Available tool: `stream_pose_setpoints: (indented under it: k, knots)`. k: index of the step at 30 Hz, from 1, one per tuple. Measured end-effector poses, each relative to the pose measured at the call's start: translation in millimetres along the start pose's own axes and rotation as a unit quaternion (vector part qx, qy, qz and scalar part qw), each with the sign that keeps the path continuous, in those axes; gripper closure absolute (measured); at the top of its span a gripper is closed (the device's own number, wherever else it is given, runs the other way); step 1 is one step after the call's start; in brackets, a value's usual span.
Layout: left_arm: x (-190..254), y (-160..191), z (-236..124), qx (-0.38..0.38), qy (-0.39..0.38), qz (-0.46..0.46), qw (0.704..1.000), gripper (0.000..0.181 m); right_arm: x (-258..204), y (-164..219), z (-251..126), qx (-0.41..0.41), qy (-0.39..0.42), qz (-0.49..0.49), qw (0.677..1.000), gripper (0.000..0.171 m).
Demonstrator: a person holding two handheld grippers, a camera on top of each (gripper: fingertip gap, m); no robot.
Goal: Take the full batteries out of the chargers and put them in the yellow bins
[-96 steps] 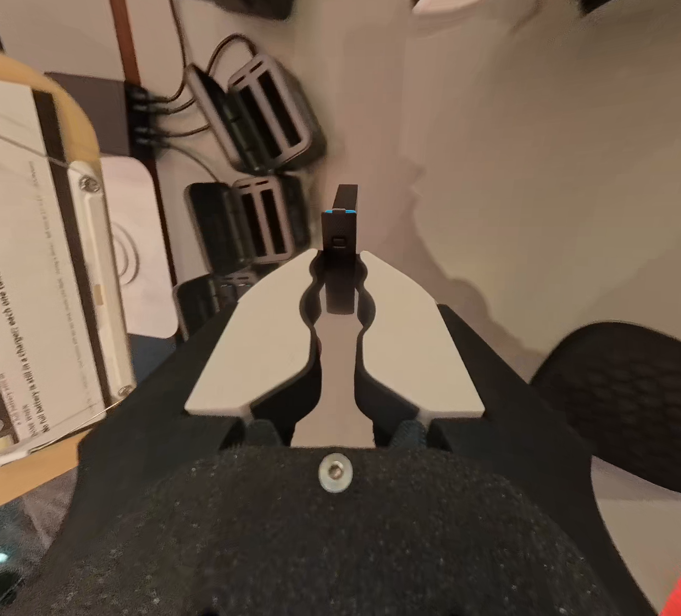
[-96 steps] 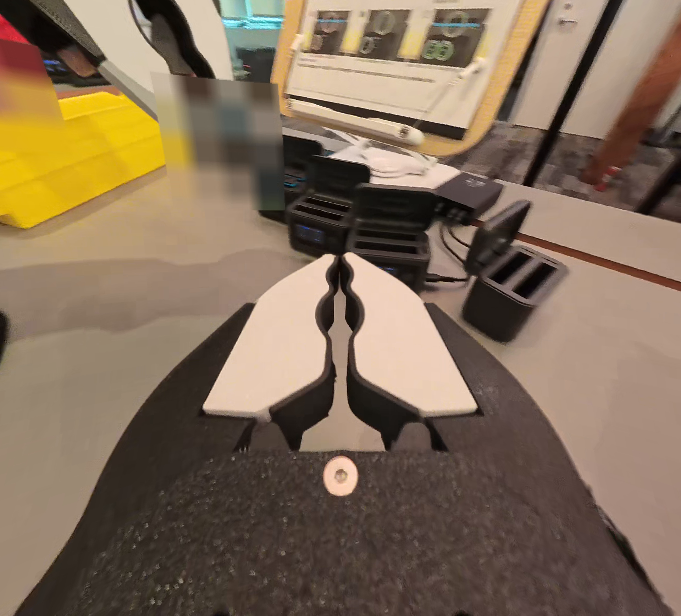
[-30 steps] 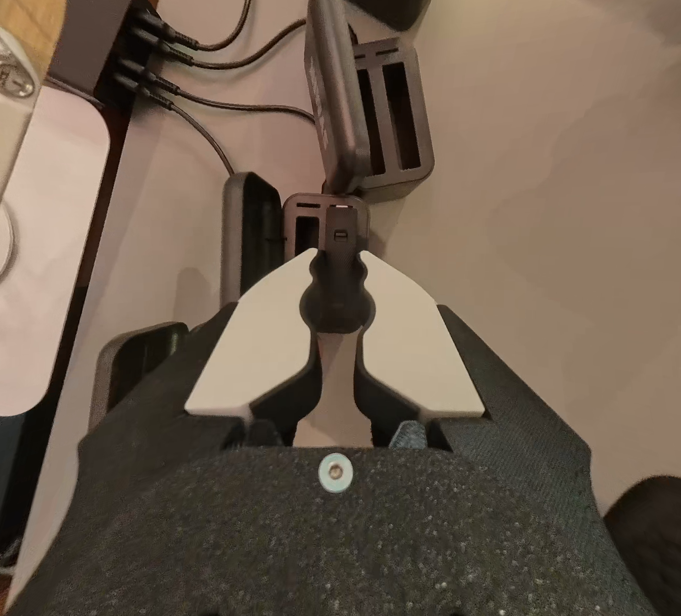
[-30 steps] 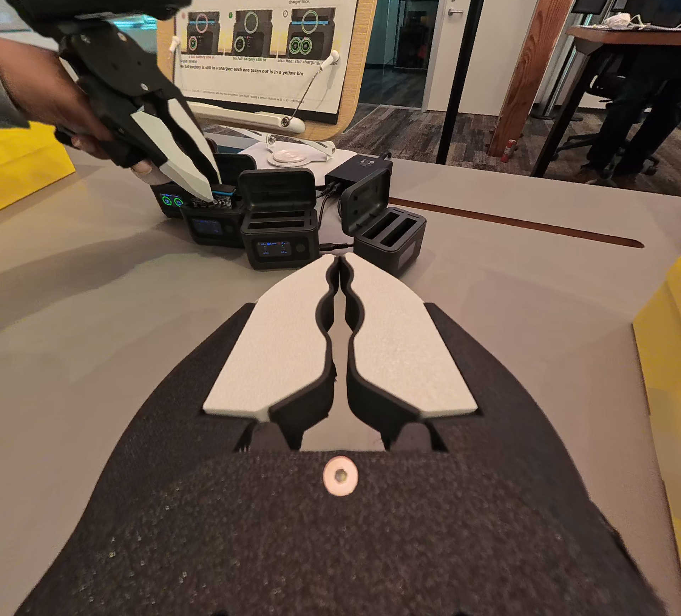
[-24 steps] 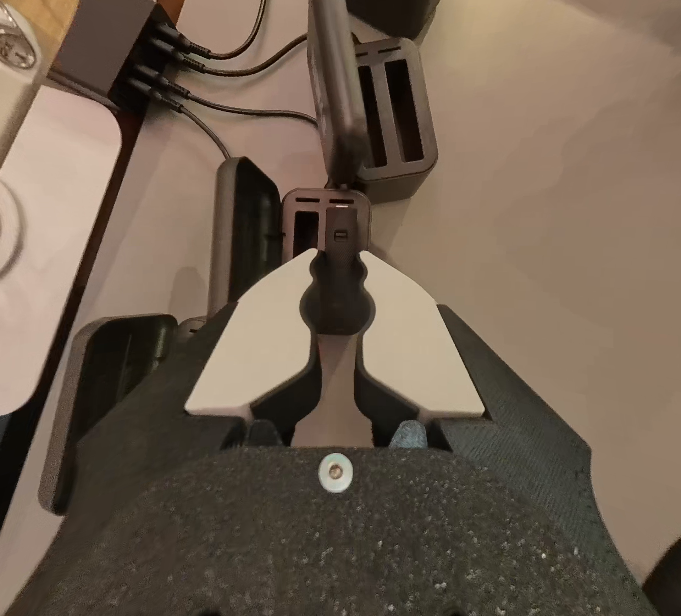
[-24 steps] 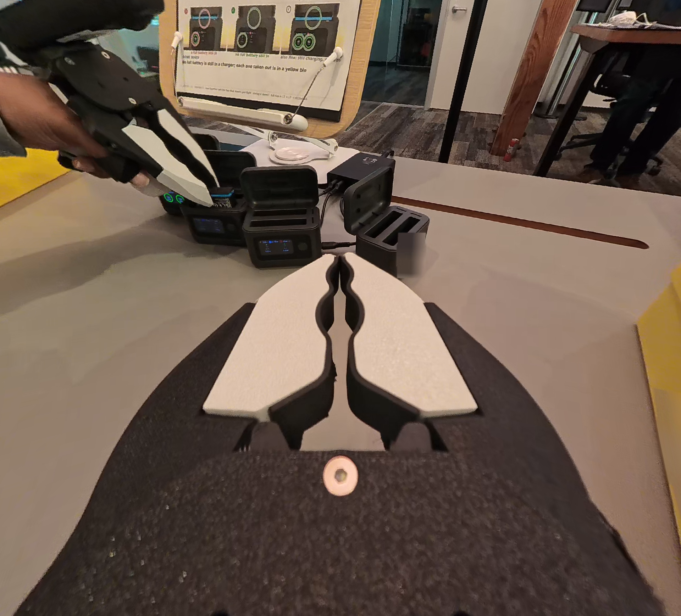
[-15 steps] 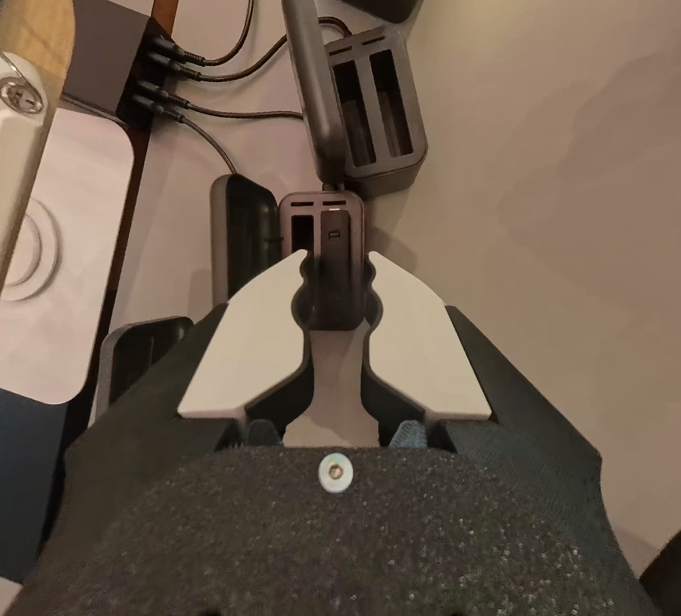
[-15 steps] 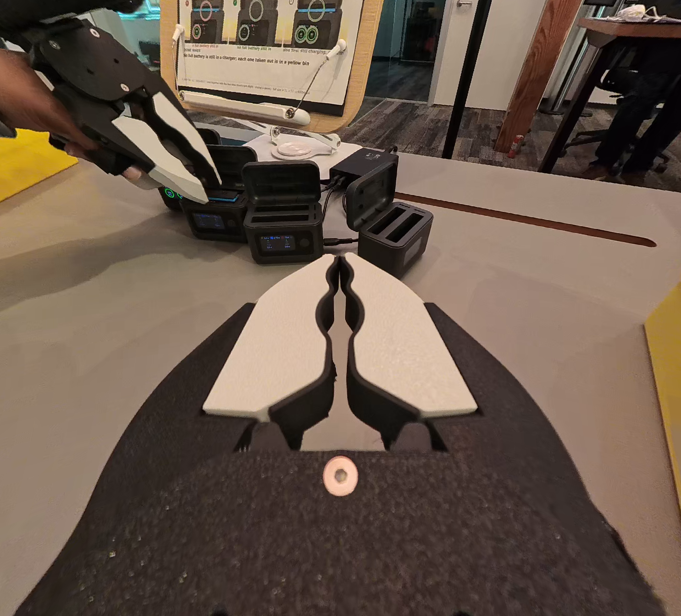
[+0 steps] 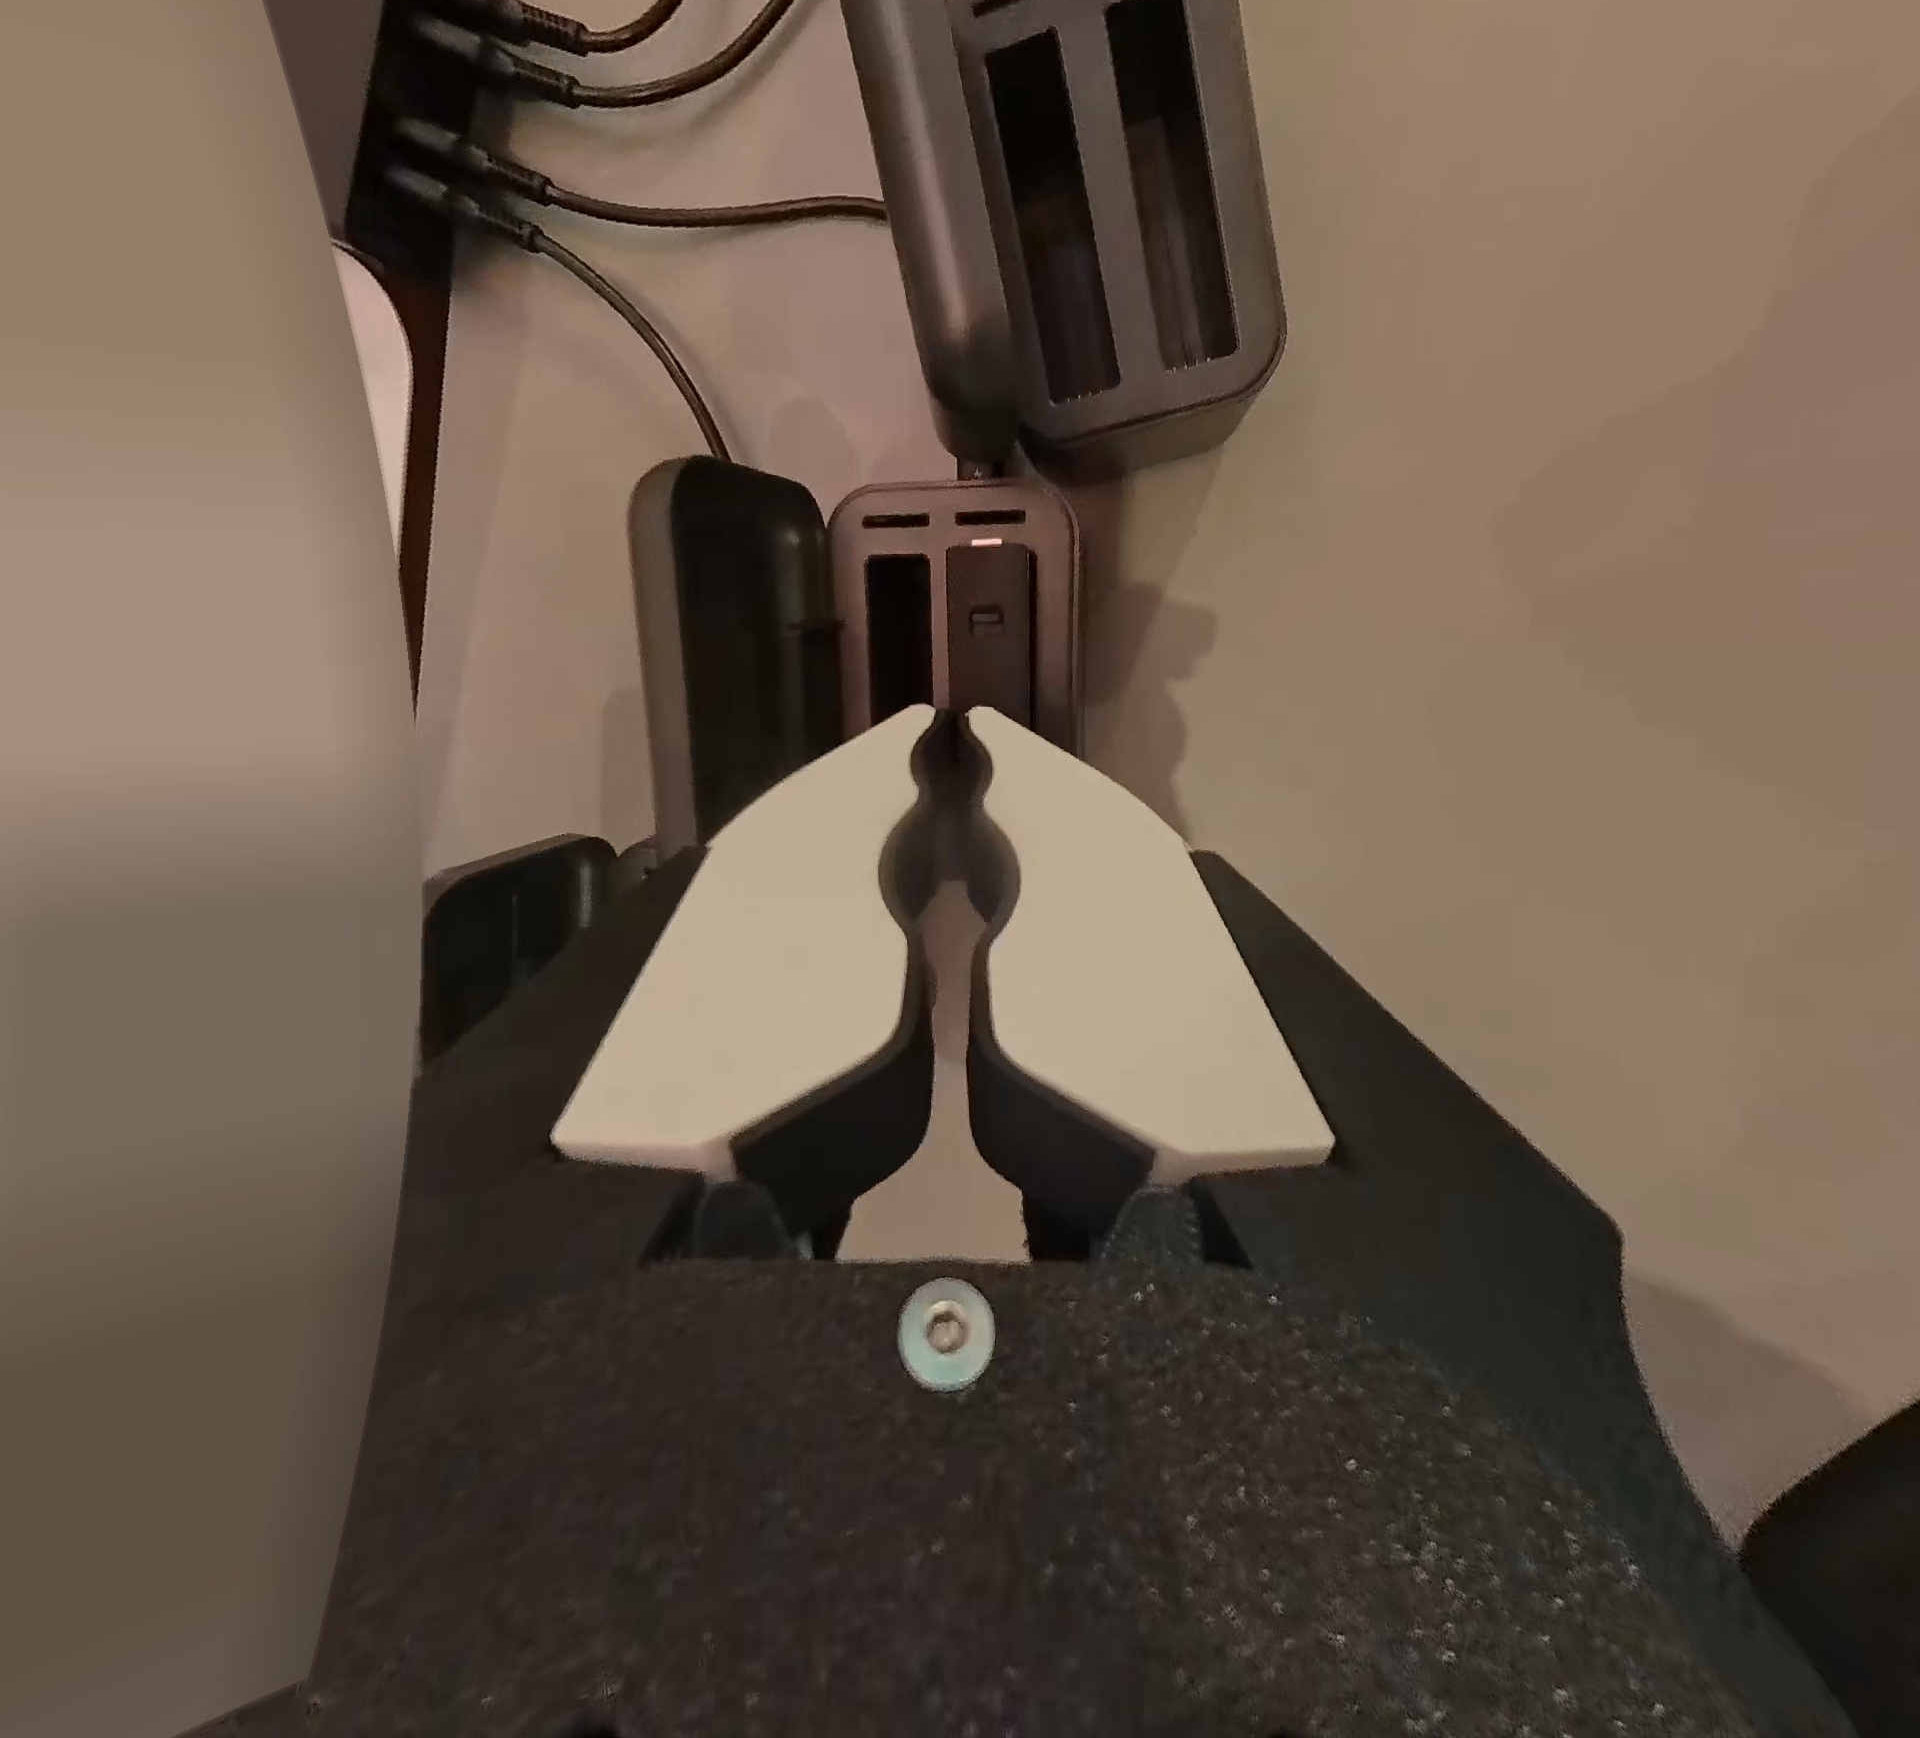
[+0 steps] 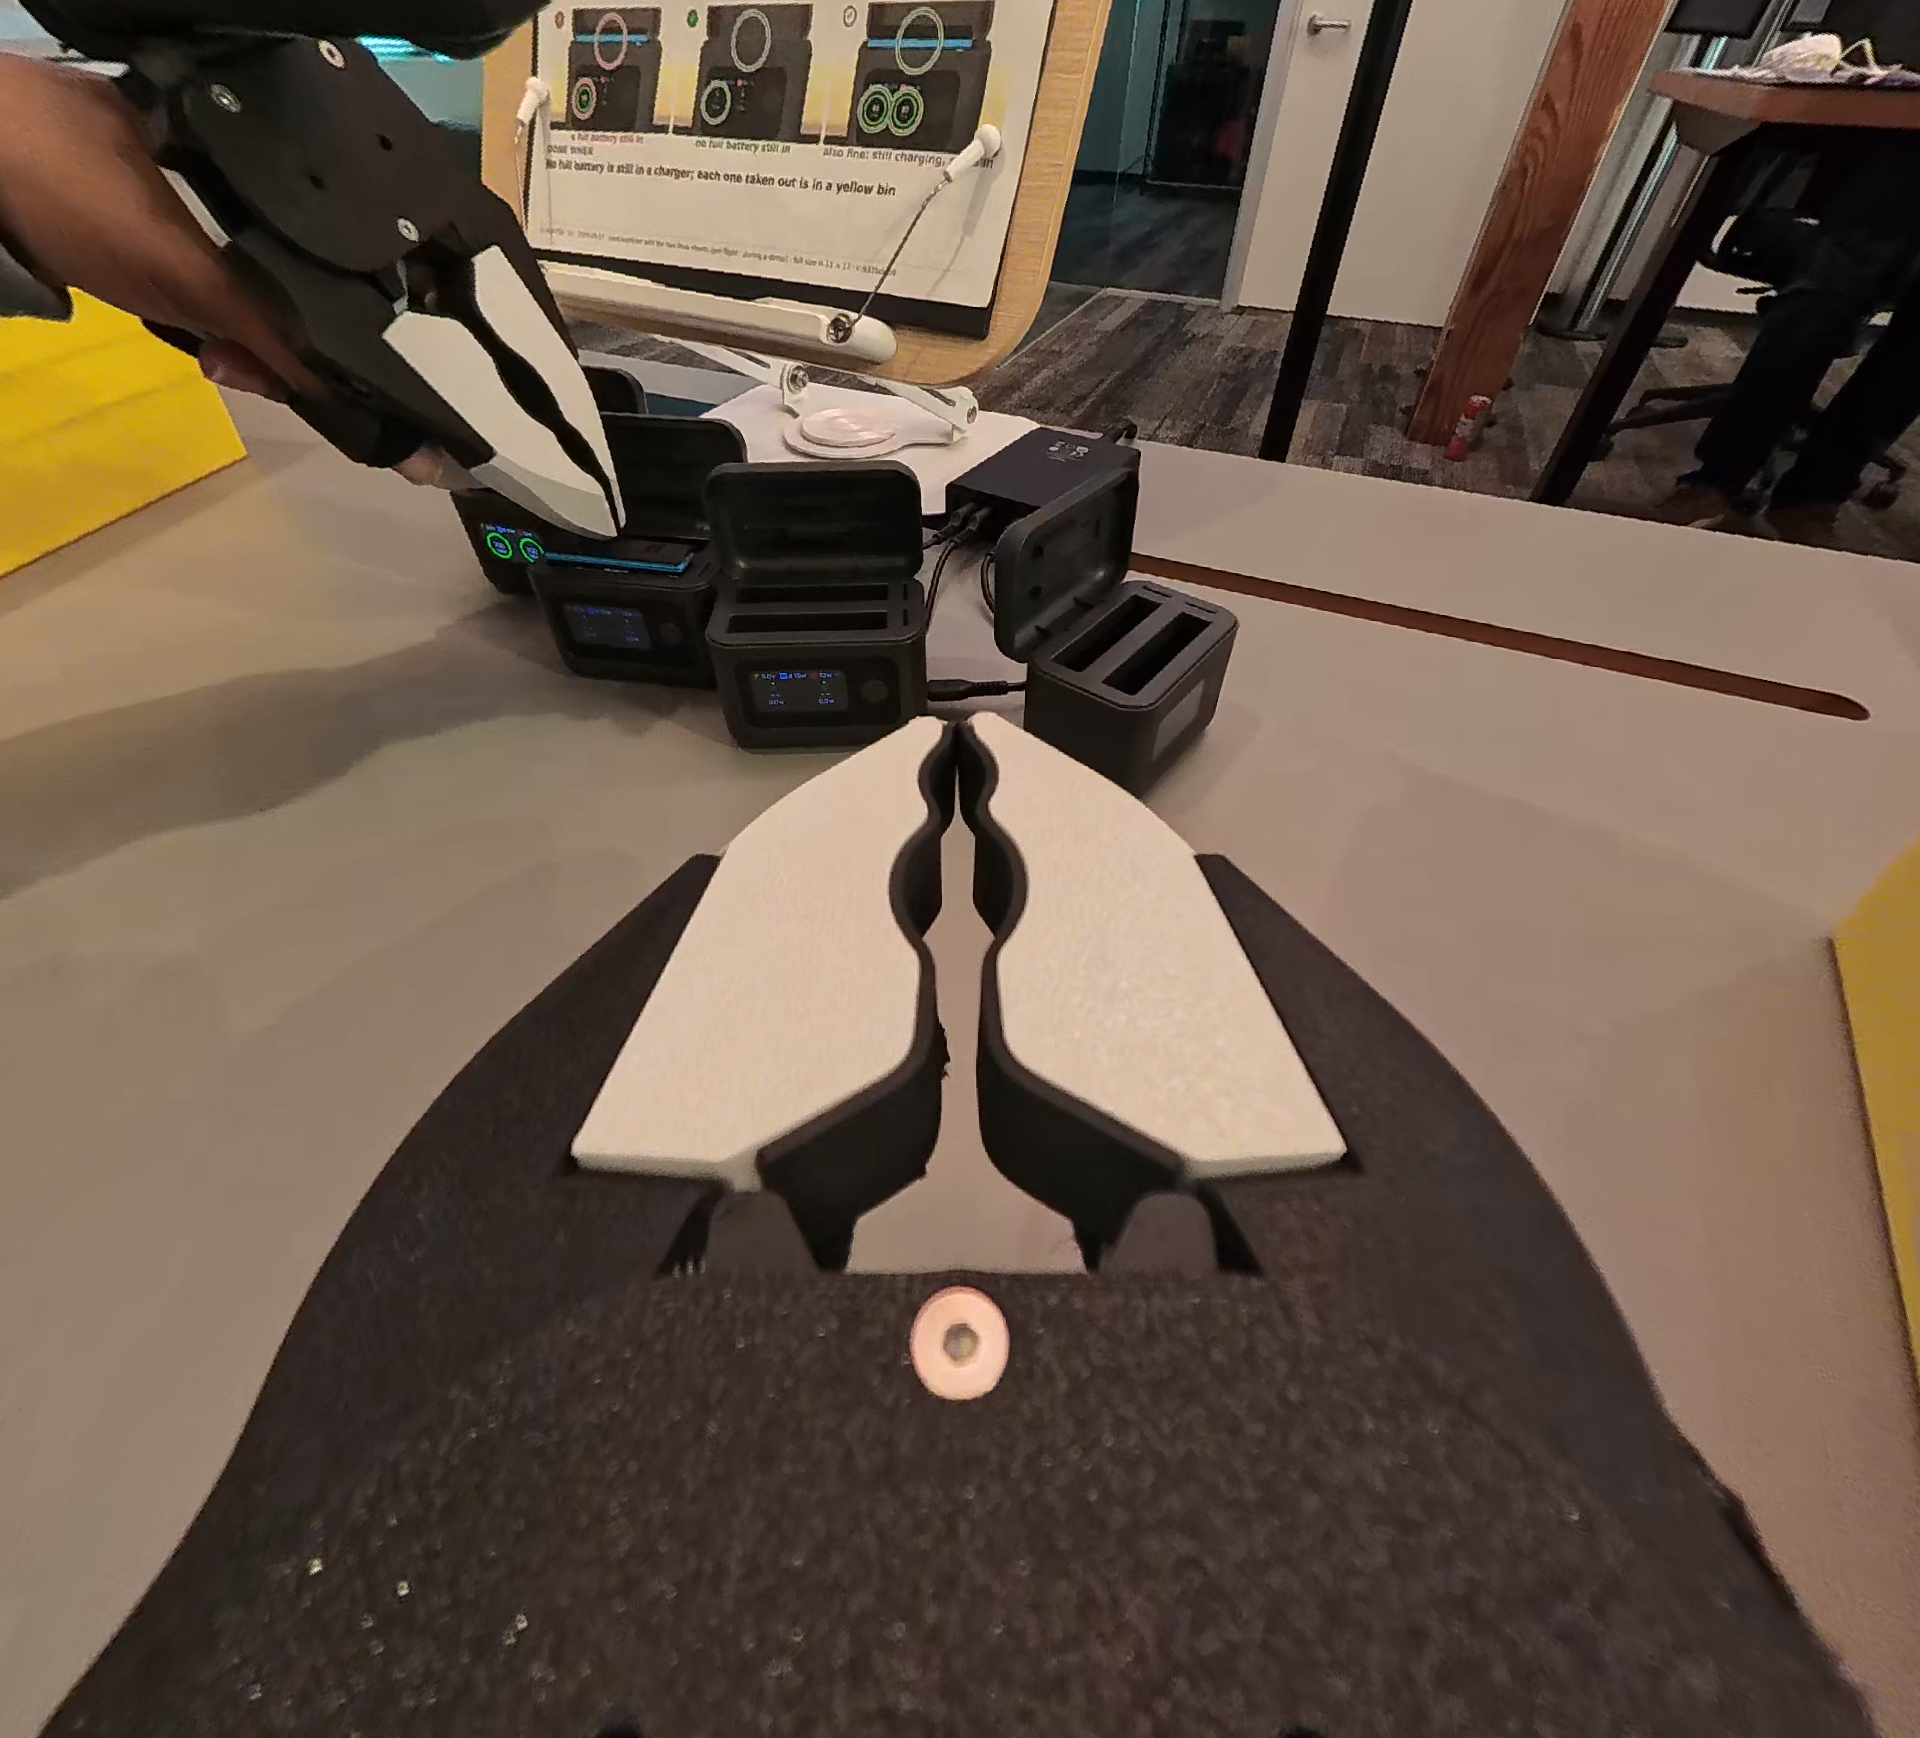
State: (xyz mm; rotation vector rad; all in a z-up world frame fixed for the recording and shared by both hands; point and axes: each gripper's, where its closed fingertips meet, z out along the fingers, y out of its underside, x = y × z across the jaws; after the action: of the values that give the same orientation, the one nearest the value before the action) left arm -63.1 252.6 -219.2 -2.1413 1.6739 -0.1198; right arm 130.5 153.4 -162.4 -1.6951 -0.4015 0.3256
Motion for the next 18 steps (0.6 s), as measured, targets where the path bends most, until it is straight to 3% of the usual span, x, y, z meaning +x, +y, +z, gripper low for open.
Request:
stream_pose_setpoints:
  k: [9,15,18]
  knots:
    - [0.3,1.8,0.7,-0.069,-0.064,0.084,0.992,0.18,-2.7,1.3,1.7,-0.004,-0.004,-0.002,1.0,0.171]
    - [-0.5,0.6,0.7,-0.051,-0.067,0.069,0.994,0.181,-2.8,2.2,1.9,-0.005,-0.002,-0.005,1.0,0.171]
    - [-5.9,-4.2,-4.8,0.002,-0.107,0.065,0.992,0.181,-1.3,1.4,0.8,-0.003,0.002,-0.007,1.0,0.171]
